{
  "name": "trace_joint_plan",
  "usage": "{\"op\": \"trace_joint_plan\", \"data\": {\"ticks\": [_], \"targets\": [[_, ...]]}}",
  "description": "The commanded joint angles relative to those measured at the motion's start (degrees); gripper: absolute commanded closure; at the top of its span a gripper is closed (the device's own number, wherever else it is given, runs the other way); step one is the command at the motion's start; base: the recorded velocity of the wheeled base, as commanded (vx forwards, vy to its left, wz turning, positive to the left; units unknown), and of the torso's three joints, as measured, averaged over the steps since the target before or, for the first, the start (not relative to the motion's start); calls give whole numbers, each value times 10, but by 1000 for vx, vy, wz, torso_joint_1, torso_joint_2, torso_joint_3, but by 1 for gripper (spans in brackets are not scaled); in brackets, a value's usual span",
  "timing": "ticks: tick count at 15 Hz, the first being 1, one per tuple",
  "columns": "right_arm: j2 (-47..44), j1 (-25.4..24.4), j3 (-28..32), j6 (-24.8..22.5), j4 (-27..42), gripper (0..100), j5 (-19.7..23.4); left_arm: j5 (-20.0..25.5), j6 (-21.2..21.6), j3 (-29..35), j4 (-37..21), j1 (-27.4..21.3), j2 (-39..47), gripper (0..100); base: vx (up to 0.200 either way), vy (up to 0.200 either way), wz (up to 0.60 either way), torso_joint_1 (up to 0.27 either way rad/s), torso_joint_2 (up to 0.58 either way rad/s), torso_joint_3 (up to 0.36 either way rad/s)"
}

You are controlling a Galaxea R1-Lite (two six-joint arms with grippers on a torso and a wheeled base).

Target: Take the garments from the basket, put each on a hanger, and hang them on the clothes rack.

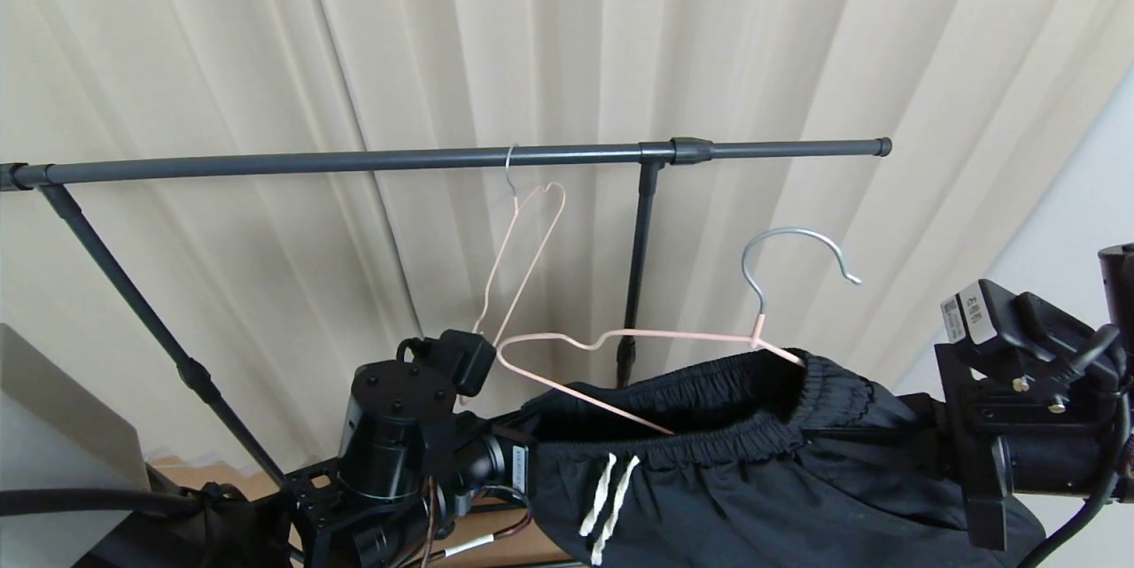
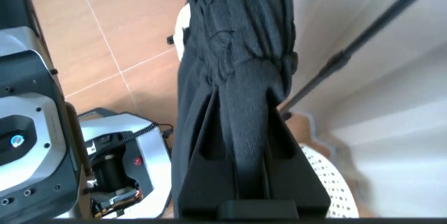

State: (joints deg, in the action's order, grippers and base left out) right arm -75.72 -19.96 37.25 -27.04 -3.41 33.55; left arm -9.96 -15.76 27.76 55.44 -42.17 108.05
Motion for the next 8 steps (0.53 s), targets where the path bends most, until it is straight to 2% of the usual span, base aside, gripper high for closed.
{"op": "trace_joint_plan", "data": {"ticks": [1, 3, 8], "targets": [[6, 11, -35, -1, -34, 100, 15, -1, 4, 6, 0, 7, 4, 100, 0, 0, 0, 0, 0, 0], [7, 13, -39, -1, -43, 100, 17, -1, 6, 8, 0, 8, 5, 100, 0, 0, 0, 0, 0, 0], [13, 19, -56, -4, -44, 100, 16, -1, 16, 20, 0, 47, 6, 100, 0, 0, 0, 0, 0, 0]]}}
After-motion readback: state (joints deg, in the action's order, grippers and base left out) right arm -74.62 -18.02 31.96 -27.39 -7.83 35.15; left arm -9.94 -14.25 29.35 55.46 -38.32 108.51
